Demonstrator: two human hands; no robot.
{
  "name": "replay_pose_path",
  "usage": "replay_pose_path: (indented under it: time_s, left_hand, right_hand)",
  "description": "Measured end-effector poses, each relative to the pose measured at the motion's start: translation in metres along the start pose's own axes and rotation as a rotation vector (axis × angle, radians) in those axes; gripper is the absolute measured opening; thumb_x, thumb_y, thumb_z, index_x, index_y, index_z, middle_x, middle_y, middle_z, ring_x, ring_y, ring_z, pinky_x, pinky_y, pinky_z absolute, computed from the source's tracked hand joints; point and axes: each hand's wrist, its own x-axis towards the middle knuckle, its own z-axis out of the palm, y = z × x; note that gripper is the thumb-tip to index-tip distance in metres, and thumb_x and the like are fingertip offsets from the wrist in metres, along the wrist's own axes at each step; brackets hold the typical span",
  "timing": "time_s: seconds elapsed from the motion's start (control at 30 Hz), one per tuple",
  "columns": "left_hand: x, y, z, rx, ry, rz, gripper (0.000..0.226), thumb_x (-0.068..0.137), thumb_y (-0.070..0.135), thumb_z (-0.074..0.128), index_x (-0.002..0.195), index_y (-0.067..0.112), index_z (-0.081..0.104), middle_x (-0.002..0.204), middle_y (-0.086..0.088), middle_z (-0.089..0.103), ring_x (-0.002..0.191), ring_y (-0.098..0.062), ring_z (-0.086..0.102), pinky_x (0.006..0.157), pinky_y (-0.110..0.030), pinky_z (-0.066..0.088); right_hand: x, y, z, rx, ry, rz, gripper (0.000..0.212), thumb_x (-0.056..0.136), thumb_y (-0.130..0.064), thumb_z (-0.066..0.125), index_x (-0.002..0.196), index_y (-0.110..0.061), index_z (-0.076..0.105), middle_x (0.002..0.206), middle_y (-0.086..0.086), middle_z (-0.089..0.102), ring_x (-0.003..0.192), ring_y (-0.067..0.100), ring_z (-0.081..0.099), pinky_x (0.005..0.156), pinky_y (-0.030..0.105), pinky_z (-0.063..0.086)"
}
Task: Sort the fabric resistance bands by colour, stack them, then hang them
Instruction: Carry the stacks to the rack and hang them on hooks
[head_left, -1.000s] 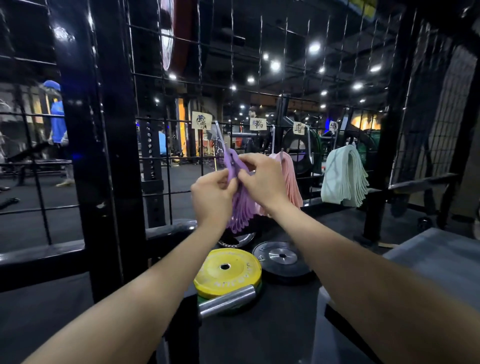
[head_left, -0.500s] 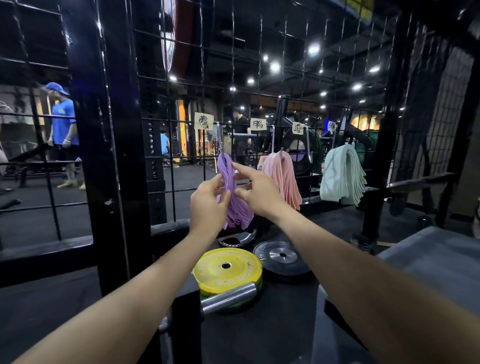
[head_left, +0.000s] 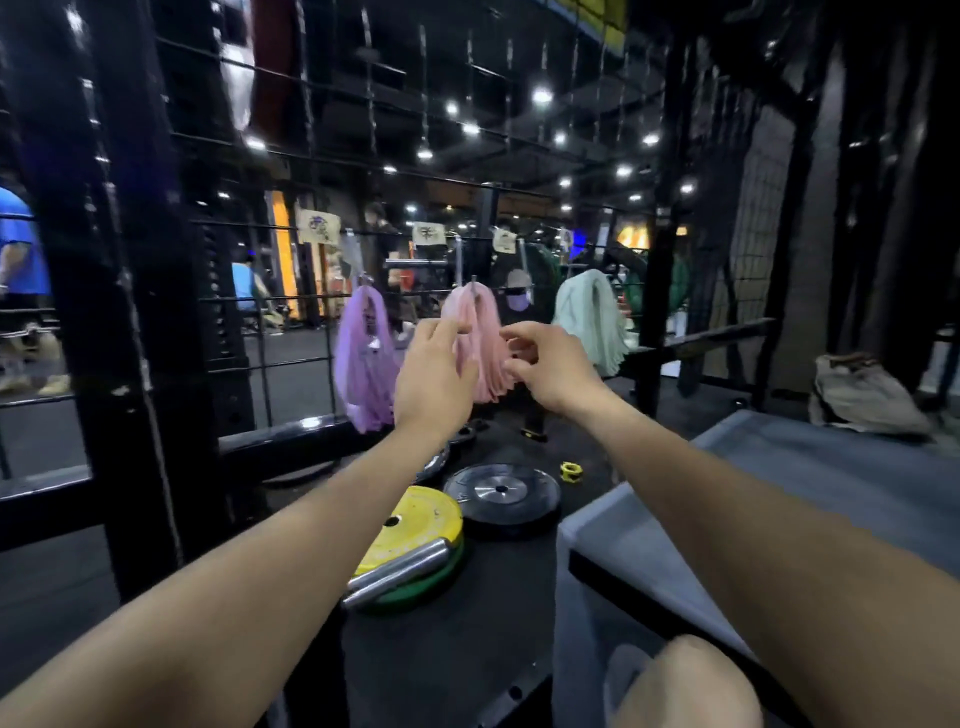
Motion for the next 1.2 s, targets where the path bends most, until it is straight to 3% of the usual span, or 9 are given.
replay_pose_path:
  time_s: [0.13, 0.23, 0.4, 0.6, 0.83, 0.97, 1.07, 1.2]
  left_hand:
    - [-0.011, 0.035, 0.056, -0.115, -0.148, 0.027, 0.033, 0.089, 0.015, 0.057, 0.121, 0.015, 0.056, 0.123, -0.003, 0.051, 0.105, -0.020, 0.056, 0.091, -0.029, 0.041]
    - [-0.023, 0.067, 0.102, -0.185, -0.268, 0.029, 0.031, 0.090, 0.018, 0.056, 0.121, 0.018, 0.055, 0.122, -0.001, 0.051, 0.107, -0.018, 0.057, 0.088, -0.030, 0.044]
    - [-0.050, 0.127, 0.187, -0.302, -0.456, 0.103, 0.030, 0.091, 0.016, 0.055, 0.121, 0.019, 0.055, 0.121, 0.001, 0.051, 0.106, -0.017, 0.057, 0.086, -0.030, 0.045]
    - [-0.095, 0.197, 0.291, -0.378, -0.710, 0.169, 0.034, 0.090, 0.009, 0.055, 0.124, 0.009, 0.054, 0.127, -0.007, 0.052, 0.114, -0.023, 0.053, 0.097, -0.031, 0.041]
    - [-0.161, 0.252, 0.397, -0.473, -0.916, 0.207, 0.033, 0.086, 0.010, 0.061, 0.119, 0.011, 0.057, 0.121, -0.008, 0.055, 0.107, -0.023, 0.058, 0.094, -0.032, 0.044]
    - [-0.189, 0.270, 0.453, -0.423, -1.006, 0.156, 0.039, 0.086, 0.018, 0.062, 0.123, 0.013, 0.052, 0.124, -0.009, 0.050, 0.110, -0.027, 0.056, 0.092, -0.039, 0.045]
    - [-0.200, 0.279, 0.487, -0.354, -1.045, 0.068, 0.051, 0.085, 0.028, 0.063, 0.130, 0.013, 0.045, 0.131, -0.011, 0.045, 0.118, -0.029, 0.051, 0.096, -0.039, 0.044]
    - [-0.209, 0.289, 0.517, -0.239, -1.077, 0.032, 0.062, 0.083, 0.041, 0.064, 0.132, 0.012, 0.041, 0.135, -0.012, 0.045, 0.122, -0.031, 0.046, 0.091, -0.037, 0.041]
  right_hand:
    - [-0.029, 0.049, -0.044, -0.084, 0.057, 0.132, 0.039, 0.086, -0.008, 0.061, 0.124, -0.010, 0.059, 0.113, 0.006, 0.064, 0.087, 0.012, 0.053, 0.083, 0.022, 0.040]
    - [-0.056, 0.089, -0.077, -0.167, 0.072, 0.229, 0.037, 0.087, -0.009, 0.062, 0.124, -0.010, 0.058, 0.109, 0.005, 0.063, 0.097, 0.020, 0.059, 0.082, 0.022, 0.040]
    - [-0.106, 0.164, -0.128, -0.318, 0.122, 0.404, 0.033, 0.086, -0.010, 0.061, 0.119, -0.006, 0.060, 0.111, 0.010, 0.066, 0.103, 0.026, 0.060, 0.089, 0.037, 0.048]
    - [-0.172, 0.248, -0.185, -0.369, 0.144, 0.645, 0.041, 0.089, -0.013, 0.060, 0.130, -0.011, 0.053, 0.124, 0.008, 0.060, 0.111, 0.023, 0.056, 0.091, 0.030, 0.042]
    - [-0.249, 0.343, -0.229, -0.439, 0.209, 0.903, 0.035, 0.082, -0.004, 0.056, 0.116, -0.006, 0.062, 0.114, 0.011, 0.064, 0.109, 0.031, 0.057, 0.090, 0.036, 0.046]
    - [-0.280, 0.390, -0.249, -0.521, 0.217, 0.956, 0.041, 0.085, -0.003, 0.053, 0.125, -0.010, 0.058, 0.123, 0.009, 0.059, 0.114, 0.025, 0.054, 0.091, 0.029, 0.039]
    - [-0.294, 0.418, -0.262, -0.622, 0.225, 0.983, 0.041, 0.088, -0.006, 0.051, 0.128, -0.014, 0.056, 0.127, 0.006, 0.055, 0.117, 0.024, 0.049, 0.076, 0.018, 0.025]
    - [-0.301, 0.444, -0.271, -0.671, 0.205, 0.993, 0.039, 0.090, -0.006, 0.047, 0.127, -0.013, 0.058, 0.126, 0.011, 0.053, 0.114, 0.028, 0.049, 0.069, 0.020, 0.021]
